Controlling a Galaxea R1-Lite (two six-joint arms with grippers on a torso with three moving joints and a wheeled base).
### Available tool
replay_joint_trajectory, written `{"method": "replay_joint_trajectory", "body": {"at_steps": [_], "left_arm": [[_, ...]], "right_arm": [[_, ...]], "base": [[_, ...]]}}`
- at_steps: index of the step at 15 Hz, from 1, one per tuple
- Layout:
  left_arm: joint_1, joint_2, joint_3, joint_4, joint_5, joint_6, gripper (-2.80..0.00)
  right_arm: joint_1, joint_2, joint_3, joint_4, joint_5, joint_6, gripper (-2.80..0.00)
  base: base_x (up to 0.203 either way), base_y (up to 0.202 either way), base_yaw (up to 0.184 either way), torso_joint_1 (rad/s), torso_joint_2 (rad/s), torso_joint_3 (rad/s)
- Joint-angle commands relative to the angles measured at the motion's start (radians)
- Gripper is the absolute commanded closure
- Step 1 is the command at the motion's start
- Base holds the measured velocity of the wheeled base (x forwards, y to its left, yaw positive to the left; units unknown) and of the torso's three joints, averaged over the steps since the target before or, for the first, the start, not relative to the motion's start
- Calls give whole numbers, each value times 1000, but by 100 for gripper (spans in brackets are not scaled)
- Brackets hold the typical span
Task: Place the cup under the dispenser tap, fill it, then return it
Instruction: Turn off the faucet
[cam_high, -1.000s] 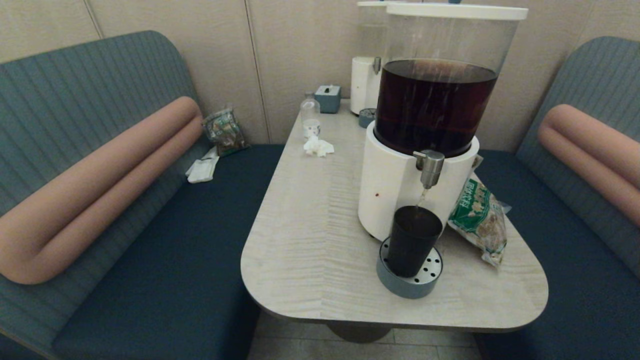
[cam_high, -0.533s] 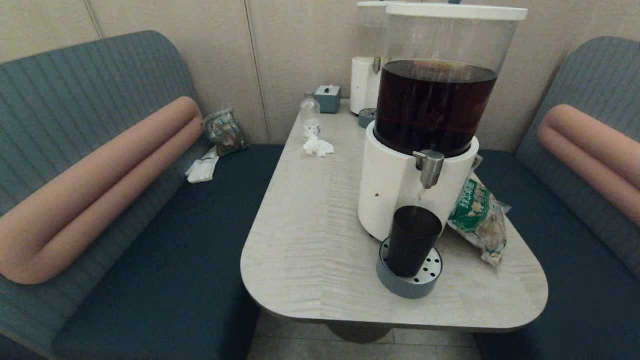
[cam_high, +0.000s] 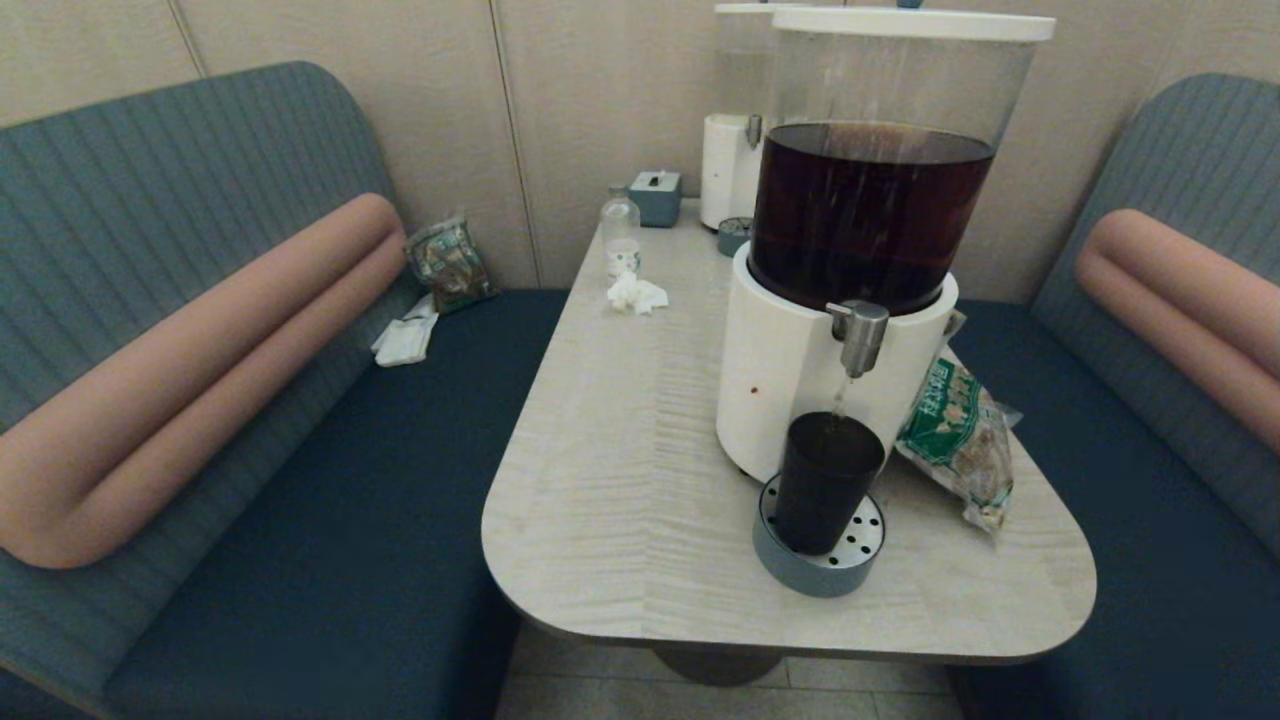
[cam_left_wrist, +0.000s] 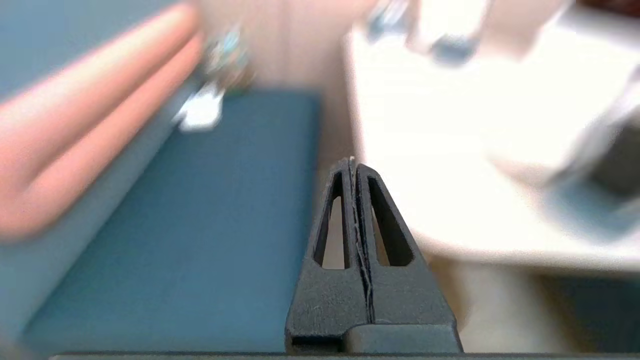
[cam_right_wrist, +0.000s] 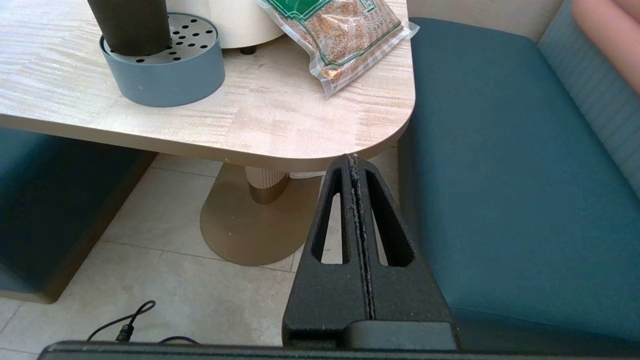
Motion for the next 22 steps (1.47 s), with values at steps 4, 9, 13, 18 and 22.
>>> {"method": "replay_joint_trajectory", "body": {"at_steps": [4,9,13,18,22], "left_arm": [[-57,711,-538,-92,-327,-262,0],[-74,1308,-529,-1005,-579,-309,0],[-84,1610,-439,-1422,-825,-281,0],[-159,1830,-505,-1493,-915,-189,0],[-237,1925,-635,-1473,-871,-145,0]], "right_arm": [[0,1,0,0,1,-1,0],[0,1,0,0,1,-1,0],[0,1,0,0,1,-1,0],[0,1,0,0,1,-1,0],[0,1,0,0,1,-1,0]], "base": [[0,0,0,0,0,0],[0,0,0,0,0,0],[0,0,0,0,0,0],[0,0,0,0,0,0],[0,0,0,0,0,0]]}}
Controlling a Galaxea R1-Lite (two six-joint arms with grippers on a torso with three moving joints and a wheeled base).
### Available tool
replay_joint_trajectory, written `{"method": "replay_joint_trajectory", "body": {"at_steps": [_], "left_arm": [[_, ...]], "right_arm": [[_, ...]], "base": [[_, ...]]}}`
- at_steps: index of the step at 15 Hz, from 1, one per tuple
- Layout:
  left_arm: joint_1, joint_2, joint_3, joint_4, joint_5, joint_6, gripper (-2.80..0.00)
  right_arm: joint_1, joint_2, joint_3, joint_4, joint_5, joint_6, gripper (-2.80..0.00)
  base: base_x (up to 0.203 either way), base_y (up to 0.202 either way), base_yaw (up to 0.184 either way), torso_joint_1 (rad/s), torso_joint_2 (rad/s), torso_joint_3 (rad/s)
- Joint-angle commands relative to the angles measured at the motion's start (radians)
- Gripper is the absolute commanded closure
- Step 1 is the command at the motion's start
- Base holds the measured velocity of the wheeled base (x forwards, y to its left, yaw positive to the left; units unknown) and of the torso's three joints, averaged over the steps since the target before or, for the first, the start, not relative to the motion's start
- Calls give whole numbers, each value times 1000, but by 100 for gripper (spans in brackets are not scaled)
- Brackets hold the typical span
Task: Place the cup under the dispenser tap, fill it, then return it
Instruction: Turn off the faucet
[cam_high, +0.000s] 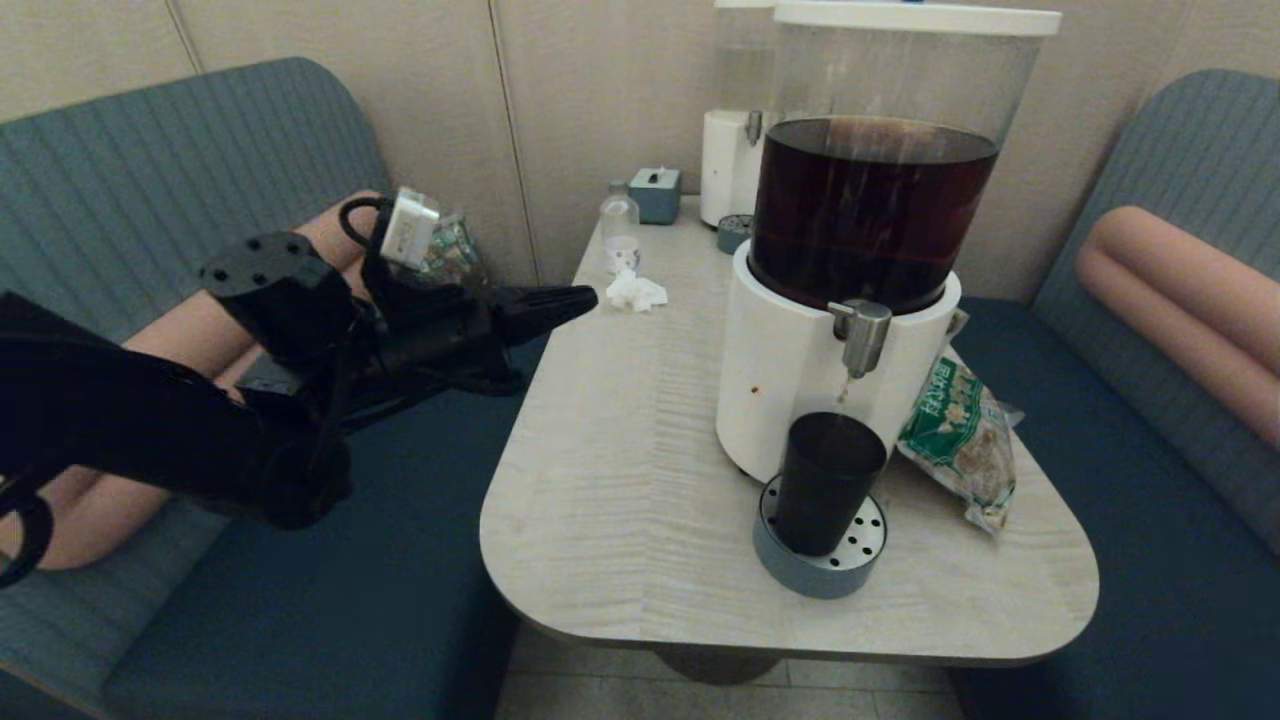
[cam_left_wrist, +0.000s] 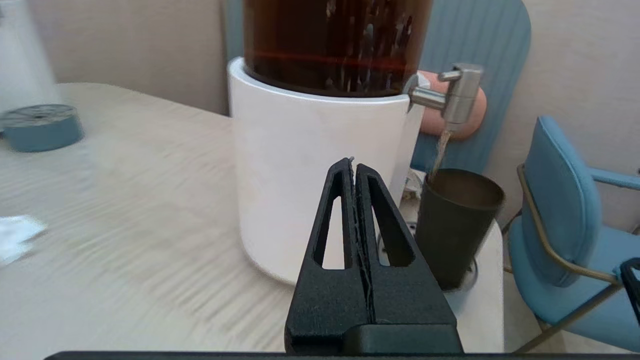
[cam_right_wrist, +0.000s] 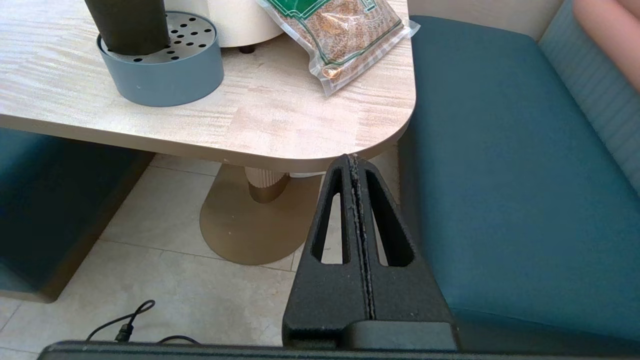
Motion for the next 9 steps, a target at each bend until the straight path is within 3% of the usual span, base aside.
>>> {"method": "replay_joint_trajectory", "body": {"at_steps": [1,4,6,9], "left_arm": [[-39,69,-67,10,15,1,0],[-128,98,-197,78,84,13,0],[-180,95,-275,176,136,55,0],[-256,90,-322,262,175,82,0]], "right_arm": [[0,1,0,0,1,-1,0],[0,1,0,0,1,-1,0],[0,1,0,0,1,-1,0],[0,1,0,0,1,-1,0]], "base": [[0,0,0,0,0,0],[0,0,0,0,0,0],[0,0,0,0,0,0],[0,0,0,0,0,0]]}}
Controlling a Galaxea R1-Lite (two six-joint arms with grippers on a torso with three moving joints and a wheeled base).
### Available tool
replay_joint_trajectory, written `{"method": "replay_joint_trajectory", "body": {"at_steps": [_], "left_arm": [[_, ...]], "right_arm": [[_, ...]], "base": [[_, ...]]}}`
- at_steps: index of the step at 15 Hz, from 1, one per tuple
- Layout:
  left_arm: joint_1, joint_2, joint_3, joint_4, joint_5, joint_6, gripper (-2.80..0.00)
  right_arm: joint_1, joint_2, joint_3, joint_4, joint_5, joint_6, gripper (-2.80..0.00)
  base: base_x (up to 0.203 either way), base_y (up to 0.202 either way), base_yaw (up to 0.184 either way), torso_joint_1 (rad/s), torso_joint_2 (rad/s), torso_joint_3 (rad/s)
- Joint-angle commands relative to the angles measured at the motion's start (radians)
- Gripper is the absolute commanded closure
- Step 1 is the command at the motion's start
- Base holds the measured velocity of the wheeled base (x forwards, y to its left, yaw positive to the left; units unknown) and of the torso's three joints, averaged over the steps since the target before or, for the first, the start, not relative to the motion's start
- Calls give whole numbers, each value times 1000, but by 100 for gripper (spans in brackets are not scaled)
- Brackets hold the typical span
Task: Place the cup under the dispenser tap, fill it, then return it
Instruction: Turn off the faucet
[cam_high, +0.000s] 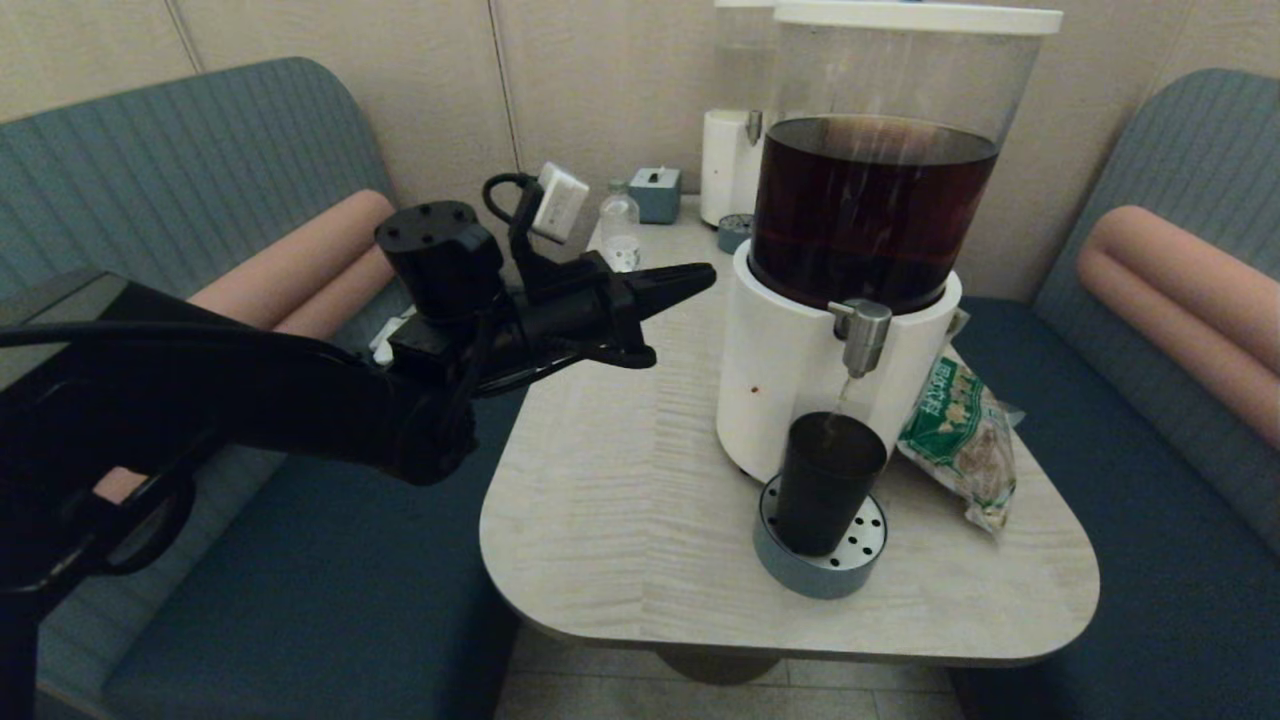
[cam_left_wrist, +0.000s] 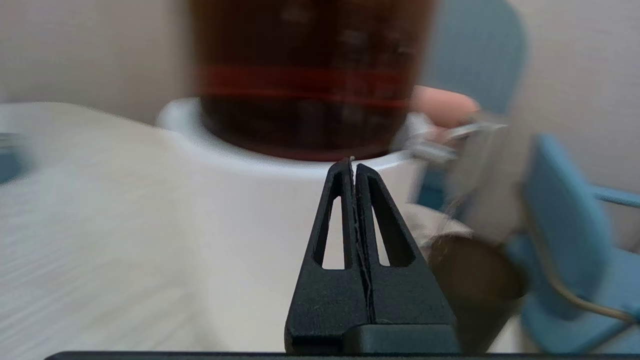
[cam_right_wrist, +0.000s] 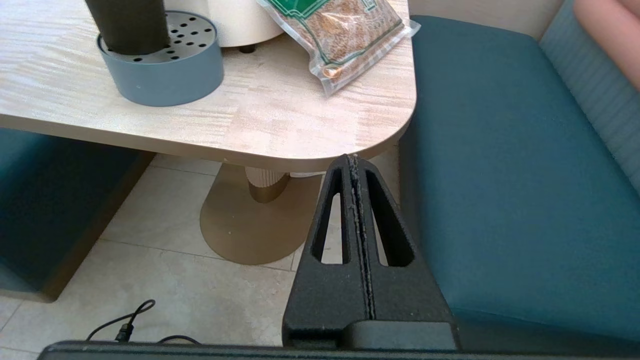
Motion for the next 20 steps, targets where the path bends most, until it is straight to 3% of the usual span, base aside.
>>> {"method": "replay_joint_trajectory", "body": {"at_steps": [1,6,20], "left_arm": [[-55,-6,-36,19,18,0,0],[-103,2,-39,34,42,2,0],[-142,48,-41,42,99,65,0]], "right_arm": [[0,1,0,0,1,-1,0],[0,1,0,0,1,-1,0],[0,1,0,0,1,-1,0]], "base": [[0,0,0,0,0,0],[0,0,0,0,0,0],[0,0,0,0,0,0]]}}
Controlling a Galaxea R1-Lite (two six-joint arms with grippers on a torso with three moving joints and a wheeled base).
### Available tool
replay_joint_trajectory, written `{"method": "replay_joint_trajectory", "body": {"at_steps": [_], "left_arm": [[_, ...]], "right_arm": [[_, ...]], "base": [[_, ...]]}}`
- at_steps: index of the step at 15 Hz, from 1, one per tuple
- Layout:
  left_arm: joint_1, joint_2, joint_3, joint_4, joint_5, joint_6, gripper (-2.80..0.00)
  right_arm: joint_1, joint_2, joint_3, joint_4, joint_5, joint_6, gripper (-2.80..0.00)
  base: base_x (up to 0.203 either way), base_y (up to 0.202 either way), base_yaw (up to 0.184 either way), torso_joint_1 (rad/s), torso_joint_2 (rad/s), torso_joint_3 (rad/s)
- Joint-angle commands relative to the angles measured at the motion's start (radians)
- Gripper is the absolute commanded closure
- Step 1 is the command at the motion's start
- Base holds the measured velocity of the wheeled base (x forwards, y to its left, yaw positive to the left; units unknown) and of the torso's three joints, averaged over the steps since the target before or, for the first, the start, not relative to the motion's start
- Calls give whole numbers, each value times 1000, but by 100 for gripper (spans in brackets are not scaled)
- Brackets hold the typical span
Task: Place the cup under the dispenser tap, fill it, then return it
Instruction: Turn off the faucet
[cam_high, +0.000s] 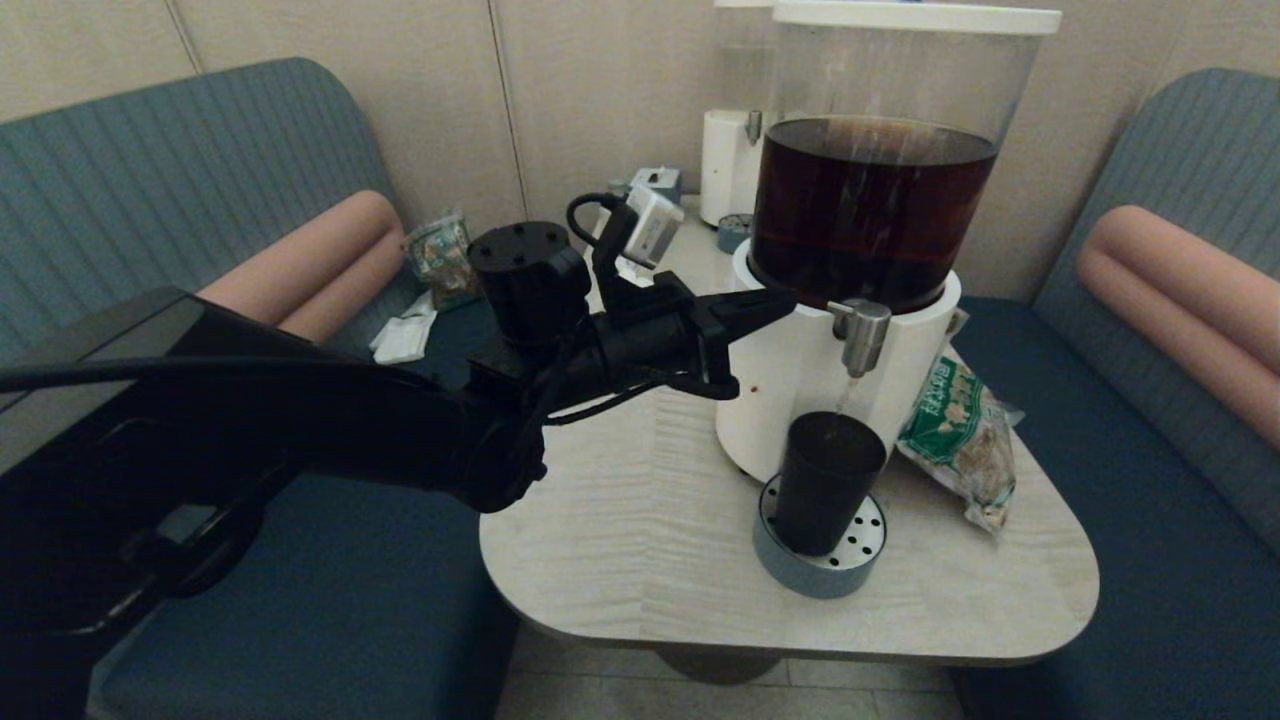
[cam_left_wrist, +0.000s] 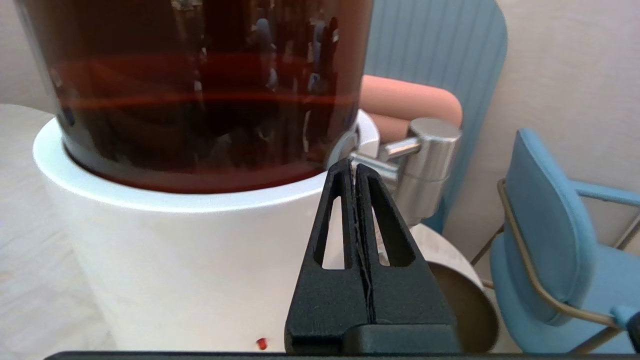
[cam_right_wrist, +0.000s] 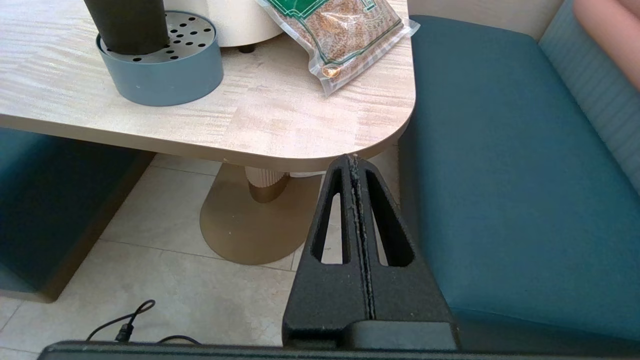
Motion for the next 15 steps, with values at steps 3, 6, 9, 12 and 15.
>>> {"method": "replay_joint_trajectory", "body": {"at_steps": [3,6,9,12,15], "left_arm": [[-16,8,-12,4,4,7,0],[-24,14,-21,6,9,7,0],[-34,21,-48,26,11,7,0],[-42,21,-67,47,16,7,0],[-47,30,-83,61,17,7,0]], "right_arm": [[0,1,0,0,1,-1,0],[0,1,0,0,1,-1,0],[0,1,0,0,1,-1,0],[-1,1,0,0,1,-1,0],[0,1,0,0,1,-1,0]], "base": [[0,0,0,0,0,0],[0,0,0,0,0,0],[0,0,0,0,0,0],[0,0,0,0,0,0],[0,0,0,0,0,0]]}}
